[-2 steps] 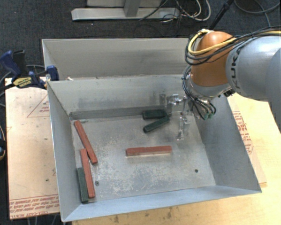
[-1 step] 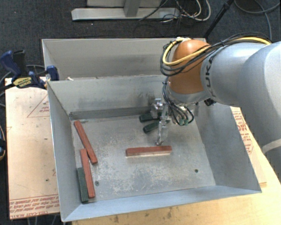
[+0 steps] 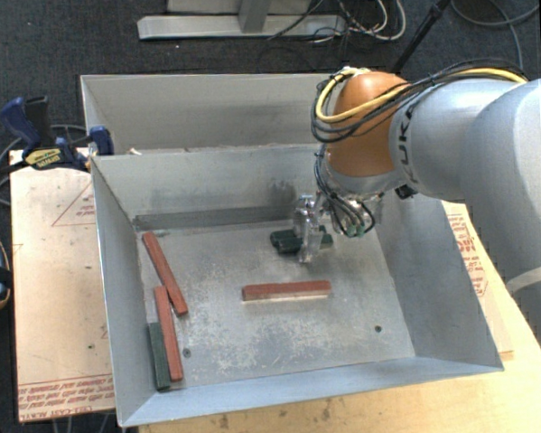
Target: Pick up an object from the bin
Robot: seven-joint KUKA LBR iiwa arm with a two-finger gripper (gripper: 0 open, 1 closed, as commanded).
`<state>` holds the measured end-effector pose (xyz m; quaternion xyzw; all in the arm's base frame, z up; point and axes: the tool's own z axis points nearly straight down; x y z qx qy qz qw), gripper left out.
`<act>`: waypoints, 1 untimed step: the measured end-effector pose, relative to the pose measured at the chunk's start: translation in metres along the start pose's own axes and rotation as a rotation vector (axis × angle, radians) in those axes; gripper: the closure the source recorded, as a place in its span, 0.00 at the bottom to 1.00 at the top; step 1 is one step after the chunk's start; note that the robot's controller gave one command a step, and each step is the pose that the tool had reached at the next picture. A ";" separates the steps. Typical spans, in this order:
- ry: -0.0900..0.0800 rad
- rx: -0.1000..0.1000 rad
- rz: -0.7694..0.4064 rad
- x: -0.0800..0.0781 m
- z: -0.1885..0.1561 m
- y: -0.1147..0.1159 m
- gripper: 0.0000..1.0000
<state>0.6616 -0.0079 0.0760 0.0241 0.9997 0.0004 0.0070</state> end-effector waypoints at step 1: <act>0.004 0.000 -0.224 0.038 -0.167 -0.023 1.00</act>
Offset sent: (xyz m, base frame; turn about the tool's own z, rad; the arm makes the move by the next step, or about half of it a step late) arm -0.0425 -0.0206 0.1620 -0.2264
